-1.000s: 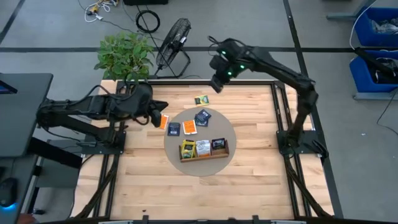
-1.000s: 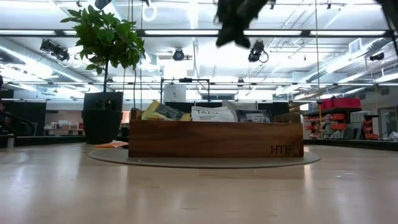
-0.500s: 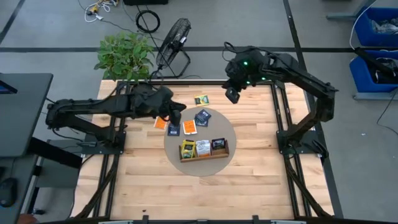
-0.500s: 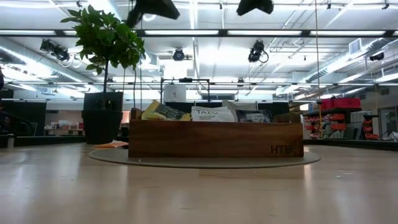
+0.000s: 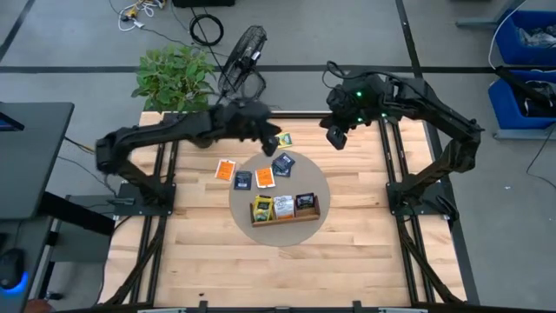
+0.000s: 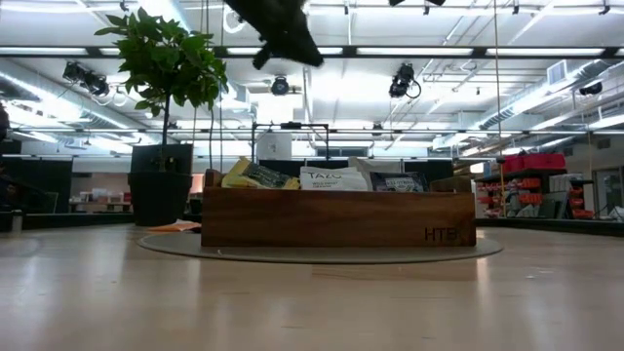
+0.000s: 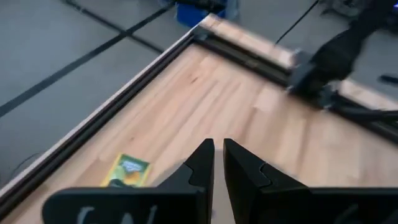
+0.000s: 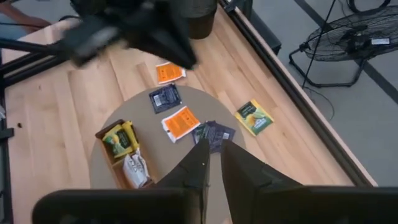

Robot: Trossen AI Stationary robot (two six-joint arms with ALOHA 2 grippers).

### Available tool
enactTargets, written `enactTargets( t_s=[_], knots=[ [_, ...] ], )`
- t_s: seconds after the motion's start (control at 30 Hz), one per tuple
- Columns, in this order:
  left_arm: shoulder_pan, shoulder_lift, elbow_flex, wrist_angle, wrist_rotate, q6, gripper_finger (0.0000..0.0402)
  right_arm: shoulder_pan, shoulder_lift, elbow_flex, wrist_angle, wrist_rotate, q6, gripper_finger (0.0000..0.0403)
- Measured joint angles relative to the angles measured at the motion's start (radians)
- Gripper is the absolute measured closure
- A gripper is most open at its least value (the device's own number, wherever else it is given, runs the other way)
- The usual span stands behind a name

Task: Pick & Place Tea
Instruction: Put the yellow tea bag into the left section of the wooden organizer

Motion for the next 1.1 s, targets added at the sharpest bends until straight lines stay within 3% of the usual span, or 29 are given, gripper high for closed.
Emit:
enactTargets(
  t_s=[0.33, 0.57, 0.73, 1.1],
  knots=[
    [0.107, 0.357, 0.319, -0.275, 0.048, 0.095, 0.0347, 0.049, 0.000, 0.000, -0.045, 0.020, 0.090, 0.0352],
    [0.142, 0.567, 0.560, -0.435, 0.060, 0.006, 0.0276, 0.056, 0.000, 0.000, -0.052, 0.019, 0.150, 0.0352],
    [0.178, 0.681, 0.685, -0.474, 0.147, -0.070, 0.0222, 0.056, 0.000, 0.000, -0.068, 0.010, 0.185, 0.0352],
    [0.305, 0.843, 0.799, -0.625, 0.245, -0.092, 0.0165, 0.056, 0.001, 0.000, -0.066, 0.009, 0.222, 0.0352]
  ],
)
